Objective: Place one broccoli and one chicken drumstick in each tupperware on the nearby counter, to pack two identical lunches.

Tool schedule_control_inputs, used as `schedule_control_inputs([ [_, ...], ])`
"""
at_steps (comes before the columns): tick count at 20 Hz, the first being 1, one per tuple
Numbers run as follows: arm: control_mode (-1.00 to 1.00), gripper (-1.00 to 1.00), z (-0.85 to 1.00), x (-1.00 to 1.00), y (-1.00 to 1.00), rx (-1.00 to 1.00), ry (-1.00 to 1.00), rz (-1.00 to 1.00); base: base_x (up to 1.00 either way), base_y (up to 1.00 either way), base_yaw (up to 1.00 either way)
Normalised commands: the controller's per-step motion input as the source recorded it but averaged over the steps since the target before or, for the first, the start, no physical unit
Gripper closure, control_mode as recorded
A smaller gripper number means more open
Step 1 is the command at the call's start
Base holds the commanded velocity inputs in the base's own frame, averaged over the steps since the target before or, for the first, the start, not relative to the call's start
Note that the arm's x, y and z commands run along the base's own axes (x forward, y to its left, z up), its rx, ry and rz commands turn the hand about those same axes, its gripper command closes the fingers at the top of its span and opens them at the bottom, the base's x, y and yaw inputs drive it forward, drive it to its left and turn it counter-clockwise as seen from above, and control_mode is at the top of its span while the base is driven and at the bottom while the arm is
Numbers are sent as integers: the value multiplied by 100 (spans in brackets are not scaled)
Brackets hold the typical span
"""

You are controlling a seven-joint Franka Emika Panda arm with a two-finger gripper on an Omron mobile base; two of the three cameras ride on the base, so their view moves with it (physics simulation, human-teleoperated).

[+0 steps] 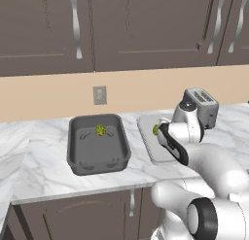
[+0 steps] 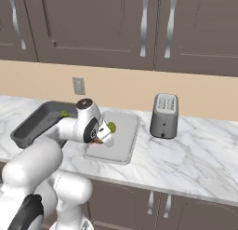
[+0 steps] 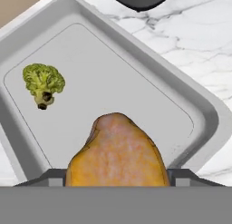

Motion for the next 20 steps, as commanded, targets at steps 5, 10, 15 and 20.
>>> schedule_control_inputs([
  [5,-100,100,-27,37,-14,0,5,-6,0,0,0],
  [10,-100,100,-26,34,-14,0,5,-6,0,0,0],
  [15,-100,100,-25,34,-8,0,5,-5,0,0,0],
  [20,-100,-100,-32,29,-7,0,5,-5,0,0,0],
])
